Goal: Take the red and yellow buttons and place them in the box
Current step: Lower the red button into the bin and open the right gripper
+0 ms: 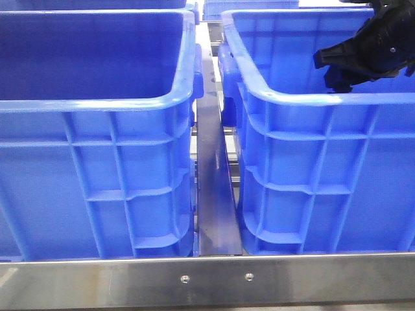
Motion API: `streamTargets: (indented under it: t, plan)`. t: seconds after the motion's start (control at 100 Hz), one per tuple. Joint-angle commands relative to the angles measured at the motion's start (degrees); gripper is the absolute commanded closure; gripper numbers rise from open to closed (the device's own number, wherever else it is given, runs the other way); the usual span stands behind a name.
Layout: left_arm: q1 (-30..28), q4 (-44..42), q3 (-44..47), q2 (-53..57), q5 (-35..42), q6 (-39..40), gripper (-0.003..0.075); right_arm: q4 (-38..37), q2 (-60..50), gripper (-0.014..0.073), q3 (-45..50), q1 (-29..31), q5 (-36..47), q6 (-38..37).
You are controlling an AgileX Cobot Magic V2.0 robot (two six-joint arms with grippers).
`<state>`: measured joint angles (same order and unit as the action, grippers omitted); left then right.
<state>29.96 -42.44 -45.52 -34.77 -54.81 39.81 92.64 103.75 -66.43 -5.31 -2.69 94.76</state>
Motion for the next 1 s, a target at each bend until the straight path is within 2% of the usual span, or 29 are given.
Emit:
streamTargets:
  t: [0.0, 0.76, 0.99]
  plan:
    - [0.0, -2.4, -1.5, -0.1, 2.9, 0.6, 0.0739, 0.8, -2.6, 0.0428, -2.0, 0.3, -2.4, 0.6]
    - [0.0, -2.4, -1.5, -0.1, 2.9, 0.6, 0.0739, 0.6, -0.2, 0.0428, -1.7, 0.3, -4.4, 0.7]
    - [0.0, -2.4, -1.5, -0.1, 2.9, 0.6, 0.0739, 0.6, -0.7, 0.0424, 0.2, 0.3, -2.3, 0.7]
